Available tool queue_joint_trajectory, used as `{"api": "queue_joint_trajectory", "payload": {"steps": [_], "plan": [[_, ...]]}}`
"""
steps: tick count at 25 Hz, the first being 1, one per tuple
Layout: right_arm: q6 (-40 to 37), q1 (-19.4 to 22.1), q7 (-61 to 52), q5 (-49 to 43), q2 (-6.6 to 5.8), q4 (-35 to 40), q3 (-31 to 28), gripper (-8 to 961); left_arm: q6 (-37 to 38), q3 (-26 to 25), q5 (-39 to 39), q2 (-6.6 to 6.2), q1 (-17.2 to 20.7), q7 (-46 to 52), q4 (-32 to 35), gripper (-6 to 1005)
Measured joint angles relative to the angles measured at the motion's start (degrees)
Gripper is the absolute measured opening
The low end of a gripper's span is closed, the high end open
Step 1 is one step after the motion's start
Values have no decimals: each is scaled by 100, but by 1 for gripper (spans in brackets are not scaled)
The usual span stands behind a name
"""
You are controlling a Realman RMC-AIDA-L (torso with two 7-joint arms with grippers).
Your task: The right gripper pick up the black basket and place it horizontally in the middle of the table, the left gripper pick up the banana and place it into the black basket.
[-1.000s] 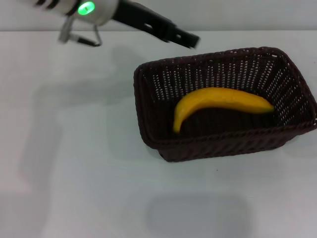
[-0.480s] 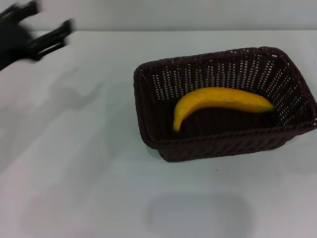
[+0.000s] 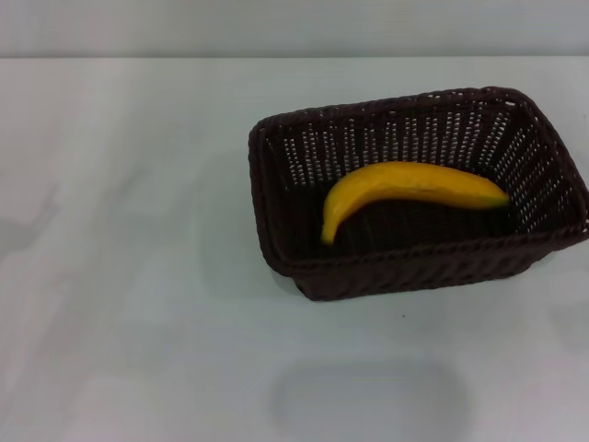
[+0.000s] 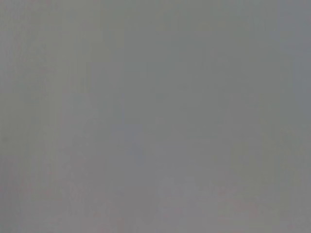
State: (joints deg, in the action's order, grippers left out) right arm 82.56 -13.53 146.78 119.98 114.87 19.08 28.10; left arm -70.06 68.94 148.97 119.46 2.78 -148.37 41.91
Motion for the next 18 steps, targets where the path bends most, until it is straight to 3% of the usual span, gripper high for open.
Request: {"api": "queue_joint_trajectory", "payload": {"steps": [8,18], "plan": [[-24,25,36,-1,-7,-179,-417,803,-1256,-3,1679,-1,-630,-1284,-1913,884],[-30,195,55,-15,-25,-200,-600,873,-2264,-316,1869,16,-1053,-1332,-2824,883]]}}
